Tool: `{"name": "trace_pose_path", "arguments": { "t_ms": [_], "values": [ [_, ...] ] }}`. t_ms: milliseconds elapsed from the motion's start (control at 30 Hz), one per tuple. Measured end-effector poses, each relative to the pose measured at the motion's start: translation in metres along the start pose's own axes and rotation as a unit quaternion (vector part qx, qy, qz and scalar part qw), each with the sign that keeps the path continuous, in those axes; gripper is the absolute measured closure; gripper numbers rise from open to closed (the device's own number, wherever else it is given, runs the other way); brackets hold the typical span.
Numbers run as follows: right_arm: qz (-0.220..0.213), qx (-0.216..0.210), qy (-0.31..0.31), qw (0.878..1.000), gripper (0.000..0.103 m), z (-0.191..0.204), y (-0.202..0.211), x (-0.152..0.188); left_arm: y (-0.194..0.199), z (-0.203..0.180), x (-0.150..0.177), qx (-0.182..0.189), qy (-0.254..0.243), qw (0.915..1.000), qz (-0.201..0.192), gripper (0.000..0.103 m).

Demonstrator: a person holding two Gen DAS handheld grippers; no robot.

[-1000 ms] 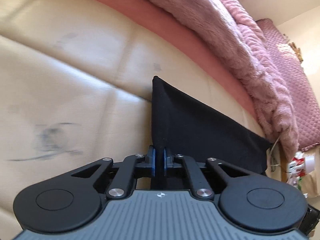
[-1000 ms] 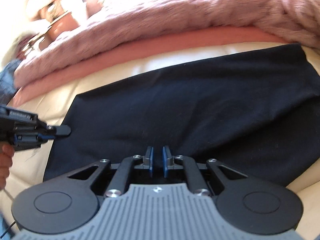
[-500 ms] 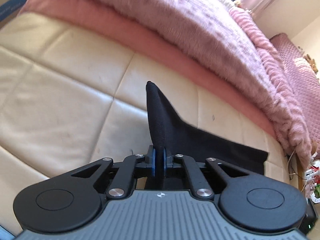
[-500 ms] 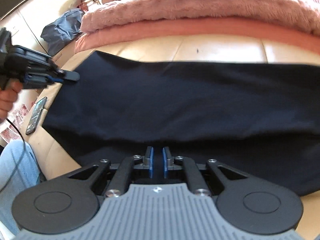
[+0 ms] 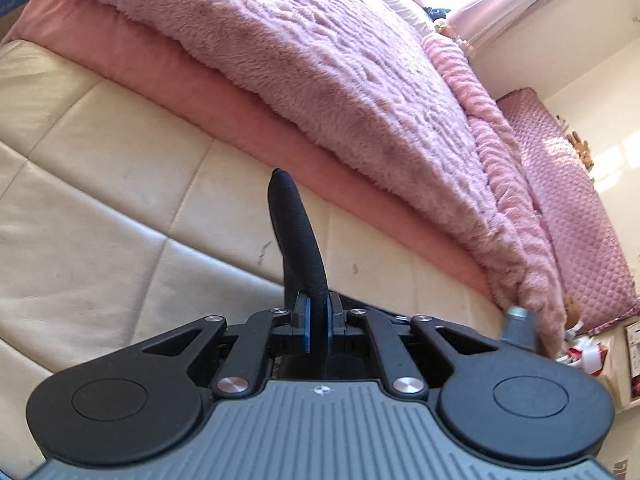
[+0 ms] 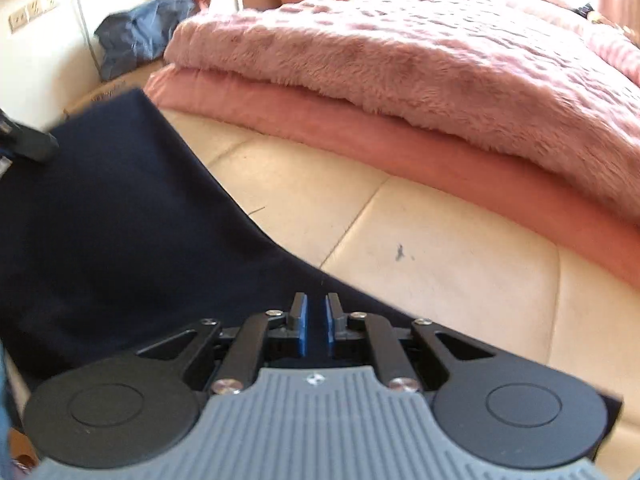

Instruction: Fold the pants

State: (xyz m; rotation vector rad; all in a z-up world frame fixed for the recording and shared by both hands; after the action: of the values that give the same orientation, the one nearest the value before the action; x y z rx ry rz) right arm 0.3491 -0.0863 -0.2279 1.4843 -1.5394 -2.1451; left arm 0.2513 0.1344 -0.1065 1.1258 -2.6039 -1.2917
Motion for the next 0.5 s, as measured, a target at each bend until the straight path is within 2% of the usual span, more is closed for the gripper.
{"name": "trace_pose_path", "arguments": {
  "t_ms": [200, 267, 367, 500],
  "values": [
    [0.034, 0.012, 0.018, 0.999, 0.103, -0.004, -0.046, -0.003, 0.003, -0.031, 0.002, 0.028, -0.016, 0.9995, -0.002, 0.096],
    [0.028, 0.009, 0.007, 1.000, 0.103, -0.008, -0.050, -0.005, 0.001, -0.041, 0.004, 0.033, -0.018, 0.9993, -0.001, 0.096],
    [0.024, 0.007, -0.004, 1.000, 0.103, -0.008, -0.041, -0.006, 0.001, -0.056, 0.009, 0.042, -0.019, 0.9989, 0.001, 0.096],
    [0.012, -0.018, -0.009, 1.000, 0.103, 0.012, -0.002, 0.013, -0.002, -0.078, 0.018, 0.057, -0.028, 0.9979, 0.006, 0.096]
  ]
}}
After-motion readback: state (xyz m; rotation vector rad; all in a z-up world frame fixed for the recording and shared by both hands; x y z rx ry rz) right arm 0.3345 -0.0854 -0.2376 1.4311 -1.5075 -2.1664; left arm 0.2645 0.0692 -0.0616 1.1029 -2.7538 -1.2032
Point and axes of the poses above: each gripper's, at about its wrist camera, not at the fingertips, and y roughly against the way its jaws point, z to its left, x to its underside, the point moved 10 cm from there along -y, roughly the way its jaws point, and after that the axes turned 11 degrees about y, right-handed, at the moved point
